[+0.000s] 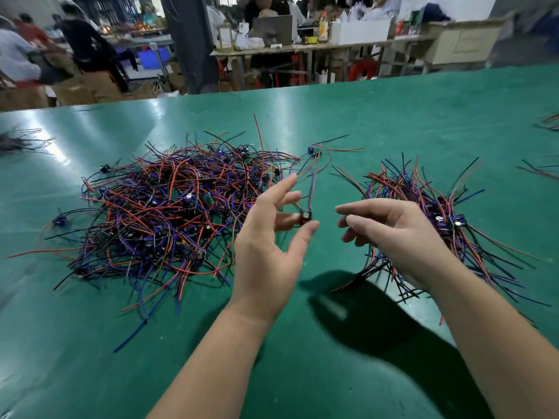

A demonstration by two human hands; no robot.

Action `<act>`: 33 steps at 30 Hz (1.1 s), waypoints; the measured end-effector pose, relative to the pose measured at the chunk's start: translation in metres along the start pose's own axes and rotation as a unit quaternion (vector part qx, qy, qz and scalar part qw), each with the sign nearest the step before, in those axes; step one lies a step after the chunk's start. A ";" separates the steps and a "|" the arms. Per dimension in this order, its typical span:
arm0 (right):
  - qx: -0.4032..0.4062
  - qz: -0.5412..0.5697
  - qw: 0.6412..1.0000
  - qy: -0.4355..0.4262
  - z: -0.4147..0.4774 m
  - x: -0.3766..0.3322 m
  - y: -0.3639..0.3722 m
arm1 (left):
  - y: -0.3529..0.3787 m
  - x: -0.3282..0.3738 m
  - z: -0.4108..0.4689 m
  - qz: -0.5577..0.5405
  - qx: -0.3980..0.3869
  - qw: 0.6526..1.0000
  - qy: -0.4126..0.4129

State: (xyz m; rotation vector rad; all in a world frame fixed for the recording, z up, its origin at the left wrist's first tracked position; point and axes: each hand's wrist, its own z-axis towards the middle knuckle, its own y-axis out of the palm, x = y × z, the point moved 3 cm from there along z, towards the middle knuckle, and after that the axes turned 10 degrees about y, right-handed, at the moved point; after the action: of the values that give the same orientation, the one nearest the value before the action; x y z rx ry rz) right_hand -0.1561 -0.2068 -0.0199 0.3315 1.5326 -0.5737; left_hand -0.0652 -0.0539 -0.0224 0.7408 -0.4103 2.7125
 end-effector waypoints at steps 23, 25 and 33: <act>0.059 0.258 0.963 0.048 0.003 -0.008 -0.019 | 0.021 0.007 -0.011 -0.123 -0.209 0.953 -0.179; 0.044 0.250 0.965 0.069 0.003 -0.006 -0.017 | 0.025 0.007 -0.016 -0.214 -0.243 0.909 -0.261; -0.137 0.087 0.981 0.105 -0.006 0.000 0.008 | 0.025 -0.001 -0.014 -0.337 -0.159 0.841 -0.393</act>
State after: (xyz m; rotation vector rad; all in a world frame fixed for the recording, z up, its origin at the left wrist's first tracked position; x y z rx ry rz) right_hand -0.1570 -0.1971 -0.0214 0.3177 1.7417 -0.1893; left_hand -0.0798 -0.0725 -0.0392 1.5272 -0.6030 1.5468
